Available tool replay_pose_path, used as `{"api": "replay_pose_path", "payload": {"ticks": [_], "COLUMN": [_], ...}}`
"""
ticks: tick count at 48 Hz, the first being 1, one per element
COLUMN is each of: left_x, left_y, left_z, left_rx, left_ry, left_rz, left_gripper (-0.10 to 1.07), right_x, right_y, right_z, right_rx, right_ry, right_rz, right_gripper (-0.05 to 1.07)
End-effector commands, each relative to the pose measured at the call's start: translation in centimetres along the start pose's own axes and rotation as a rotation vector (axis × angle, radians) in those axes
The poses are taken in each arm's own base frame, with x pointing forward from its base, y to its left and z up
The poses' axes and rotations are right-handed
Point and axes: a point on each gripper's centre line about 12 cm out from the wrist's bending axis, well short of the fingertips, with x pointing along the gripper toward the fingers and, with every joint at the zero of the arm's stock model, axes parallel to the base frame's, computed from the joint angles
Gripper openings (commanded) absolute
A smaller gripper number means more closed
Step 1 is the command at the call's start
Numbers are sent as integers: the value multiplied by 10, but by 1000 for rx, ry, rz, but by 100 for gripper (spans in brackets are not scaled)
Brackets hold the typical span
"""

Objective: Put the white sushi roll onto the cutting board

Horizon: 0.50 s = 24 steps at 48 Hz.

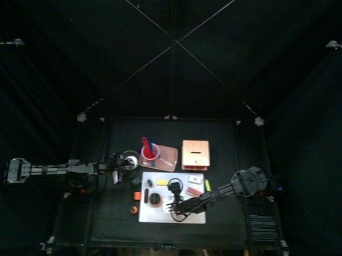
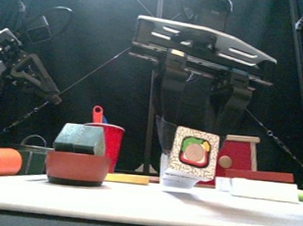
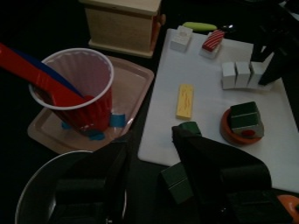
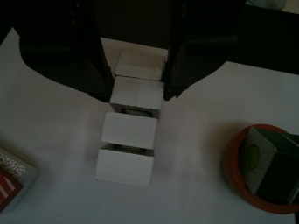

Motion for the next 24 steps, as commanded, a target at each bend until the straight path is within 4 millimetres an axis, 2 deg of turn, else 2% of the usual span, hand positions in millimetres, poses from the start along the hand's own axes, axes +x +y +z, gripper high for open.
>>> {"api": "replay_pose_path", "payload": {"ticks": [1, 11, 24], "left_x": [1, 1, 1], "left_y": [0, 0, 0], "left_z": [10, 11, 11], "left_rx": [2, 2, 3], "left_ry": [-22, -25, -23], "left_rz": [2, 2, 3], "left_gripper": [80, 80, 80], "right_x": [-10, -11, -24], "right_y": [5, 8, 12], "right_z": [3, 2, 4], "right_rx": [14, 16, -12], "right_ry": [10, 13, -18], "right_rz": [34, 44, 79], "right_gripper": [75, 86, 86]}}
